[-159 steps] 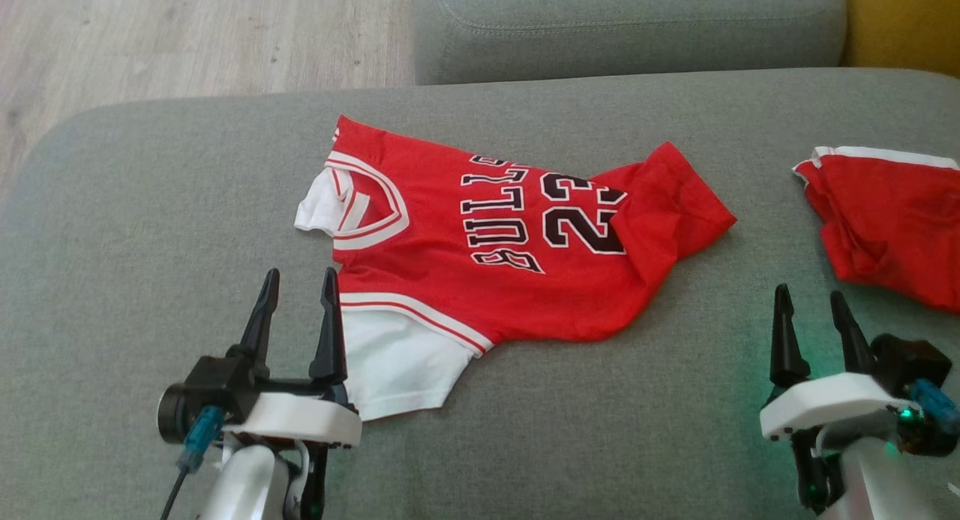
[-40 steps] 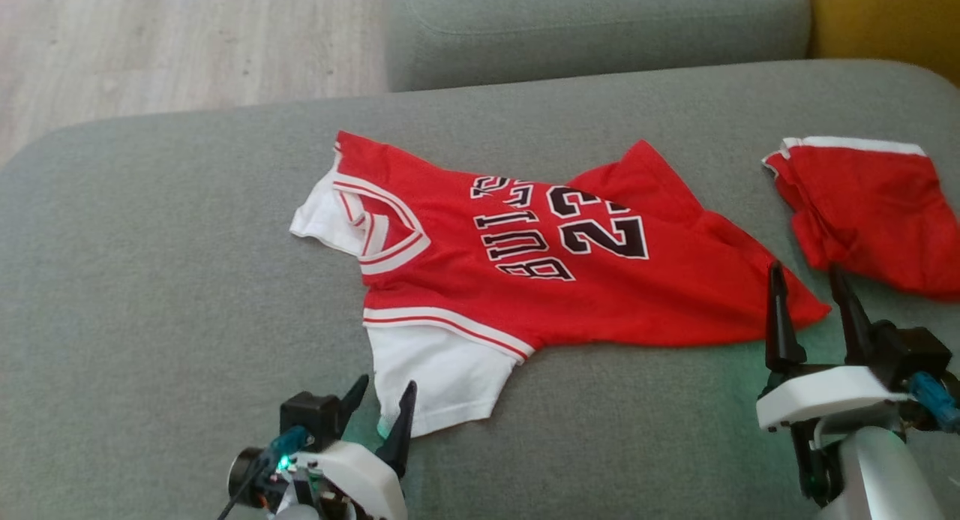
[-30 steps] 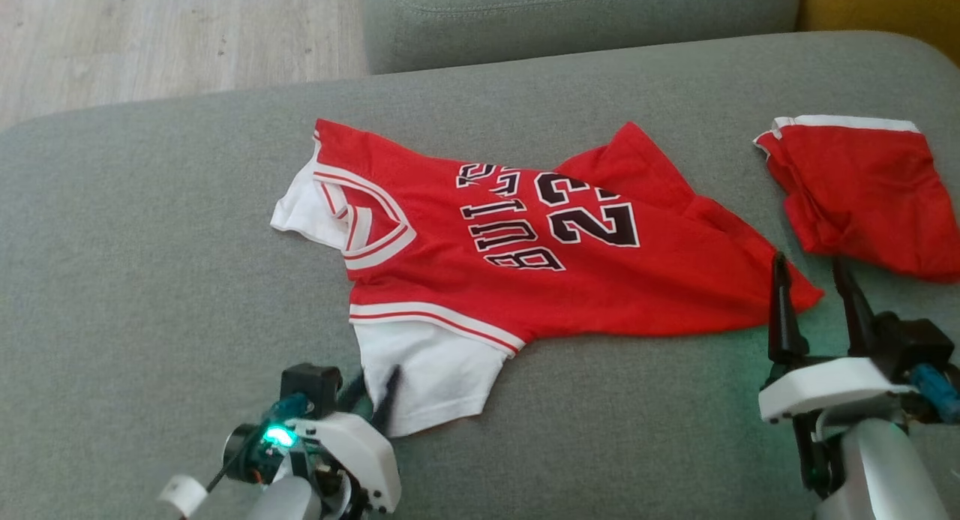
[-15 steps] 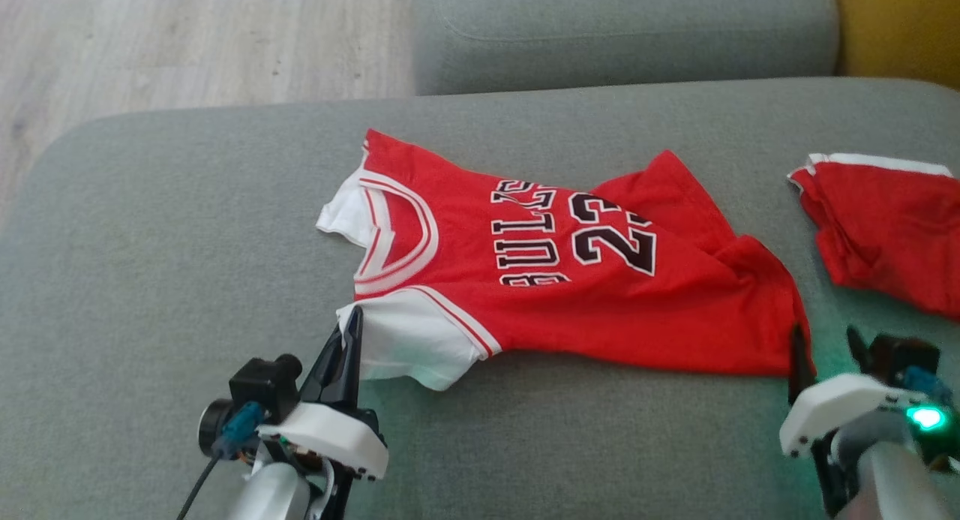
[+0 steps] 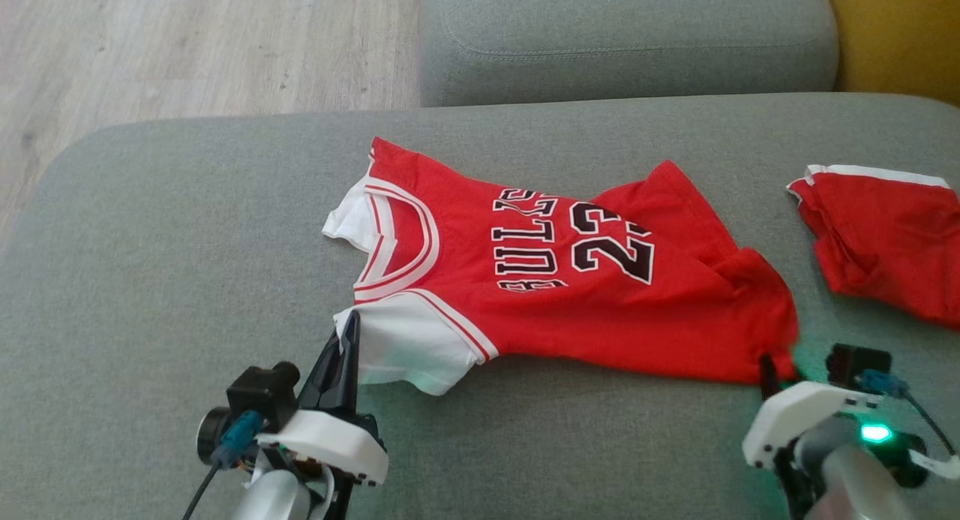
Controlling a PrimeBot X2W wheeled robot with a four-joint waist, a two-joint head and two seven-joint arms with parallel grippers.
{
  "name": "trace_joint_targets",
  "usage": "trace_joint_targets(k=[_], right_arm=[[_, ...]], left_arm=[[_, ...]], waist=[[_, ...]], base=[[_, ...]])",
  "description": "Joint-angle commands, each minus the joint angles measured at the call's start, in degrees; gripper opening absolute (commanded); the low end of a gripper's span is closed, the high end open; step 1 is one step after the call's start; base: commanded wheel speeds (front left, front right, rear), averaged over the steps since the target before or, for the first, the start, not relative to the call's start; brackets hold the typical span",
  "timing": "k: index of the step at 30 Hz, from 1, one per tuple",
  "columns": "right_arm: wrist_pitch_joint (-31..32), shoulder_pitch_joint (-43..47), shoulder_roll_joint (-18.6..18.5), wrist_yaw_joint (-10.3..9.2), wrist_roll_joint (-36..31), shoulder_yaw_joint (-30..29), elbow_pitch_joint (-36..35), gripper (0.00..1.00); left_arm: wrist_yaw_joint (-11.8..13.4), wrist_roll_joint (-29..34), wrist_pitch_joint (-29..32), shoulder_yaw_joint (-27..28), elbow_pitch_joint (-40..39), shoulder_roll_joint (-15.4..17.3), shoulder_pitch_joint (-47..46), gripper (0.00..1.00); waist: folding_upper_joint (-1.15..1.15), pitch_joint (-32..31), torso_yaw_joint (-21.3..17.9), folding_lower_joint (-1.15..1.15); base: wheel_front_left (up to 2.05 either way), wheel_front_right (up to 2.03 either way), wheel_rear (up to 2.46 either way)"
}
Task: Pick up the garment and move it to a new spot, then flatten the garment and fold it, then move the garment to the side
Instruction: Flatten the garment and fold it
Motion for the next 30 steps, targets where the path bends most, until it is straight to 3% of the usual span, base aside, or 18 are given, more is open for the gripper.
trace_joint_targets(k=[1,9,15,18,23,30], right_arm=[[-0.87,-1.92,0.02,-0.04,1.75,3.26,-0.25,0.00],[-6.21,-5.15,0.02,-0.04,9.09,9.01,-5.96,0.00],[-8.89,-10.05,0.02,-0.04,11.66,11.34,-18.38,0.00],[-9.38,-11.99,-0.13,-0.04,11.19,11.95,-26.39,0.00],[-6.49,-12.00,-1.16,-0.04,9.84,12.68,-40.01,0.00],[3.51,-7.95,-0.74,-0.04,8.54,10.47,-57.87,0.00]], left_arm=[[0.42,-0.50,-0.81,1.97,-2.04,0.97,-1.28,0.00],[1.35,-2.08,-2.81,4.90,-4.35,2.08,-2.93,0.00],[1.29,-3.61,-4.06,8.48,-11.43,3.76,-9.54,0.00],[2.70,-2.28,-4.24,9.96,-16.59,5.36,-13.63,0.00],[5.33,-1.54,-2.91,12.12,-27.12,6.56,-17.28,0.00],[7.99,-4.68,3.68,14.81,-40.91,7.14,-17.97,0.00]], waist=[[0.00,-0.09,-0.21,0.00],[0.00,-1.68,-1.17,0.00],[0.00,-3.37,-1.99,0.00],[0.00,-4.14,-2.27,0.00],[0.00,-4.77,-2.76,0.00],[0.00,-2.71,-2.73,0.00]], base=[[0.00,0.00,0.00],[0.00,0.00,0.00],[0.00,0.00,0.00],[0.00,0.00,0.00],[0.00,0.00,0.00],[0.00,0.00,0.00]])
